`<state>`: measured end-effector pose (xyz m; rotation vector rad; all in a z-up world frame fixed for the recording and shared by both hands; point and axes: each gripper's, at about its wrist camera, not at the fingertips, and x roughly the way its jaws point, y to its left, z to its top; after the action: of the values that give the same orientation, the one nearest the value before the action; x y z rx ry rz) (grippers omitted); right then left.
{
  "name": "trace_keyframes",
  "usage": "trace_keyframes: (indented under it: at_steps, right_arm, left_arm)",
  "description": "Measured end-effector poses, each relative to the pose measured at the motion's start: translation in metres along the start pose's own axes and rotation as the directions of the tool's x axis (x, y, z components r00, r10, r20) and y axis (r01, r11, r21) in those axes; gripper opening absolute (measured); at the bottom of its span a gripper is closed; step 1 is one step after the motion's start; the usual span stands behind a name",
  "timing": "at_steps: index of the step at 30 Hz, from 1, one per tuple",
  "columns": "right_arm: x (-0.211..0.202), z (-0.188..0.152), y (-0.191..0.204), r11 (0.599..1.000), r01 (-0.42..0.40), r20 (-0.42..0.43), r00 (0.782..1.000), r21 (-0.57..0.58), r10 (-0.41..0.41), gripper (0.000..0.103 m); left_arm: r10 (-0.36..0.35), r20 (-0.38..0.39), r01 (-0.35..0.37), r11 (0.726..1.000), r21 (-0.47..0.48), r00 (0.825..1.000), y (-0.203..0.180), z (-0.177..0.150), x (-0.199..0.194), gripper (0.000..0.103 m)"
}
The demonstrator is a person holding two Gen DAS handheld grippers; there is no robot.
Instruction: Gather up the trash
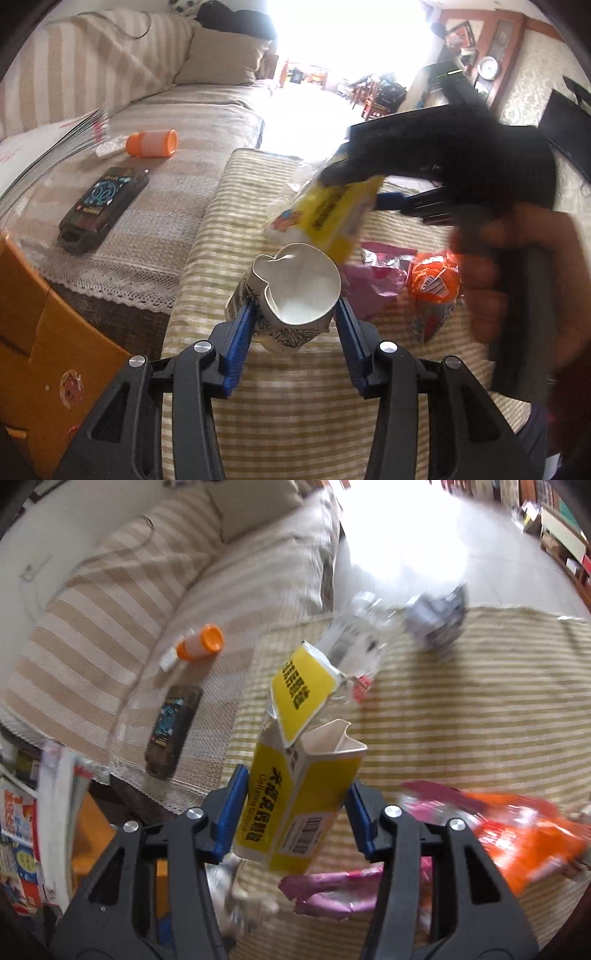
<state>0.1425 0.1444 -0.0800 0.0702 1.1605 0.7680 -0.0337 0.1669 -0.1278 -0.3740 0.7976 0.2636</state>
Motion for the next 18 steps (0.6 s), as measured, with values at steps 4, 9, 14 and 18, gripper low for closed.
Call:
trace_keyframes:
  at_steps: [4, 9, 14, 18]
  right_arm:
    - [-0.05, -0.013, -0.019, 1.0, -0.011, 0.082, 0.997, 0.003, 0.011, 0.05]
    - [-0.097, -0.029, -0.037, 1.0, 0.008, 0.153, 0.988, 0.012, -0.01, 0.05]
    - [-0.136, -0.048, -0.051, 0.998, 0.057, 0.245, 0.968, 0.019, -0.06, 0.051]
    - [-0.158, -0.063, -0.06, 0.996, 0.078, 0.294, 0.952, 0.032, -0.084, 0.051]
  left_arm:
    - [0.045, -0.009, -0.044, 0.996, 0.08, 0.999, -0.01, 0.002, 0.017, 0.054]
    - [0.102, -0.054, -0.095, 0.988, 0.124, 0.993, -0.017, 0.002, 0.043, 0.069]
    - [0.139, -0.084, -0.128, 0.983, 0.133, 0.987, -0.018, -0.001, 0.053, 0.069]
    - [0.127, -0.067, -0.12, 0.988, 0.102, 0.99, -0.021, 0.004, 0.038, 0.009]
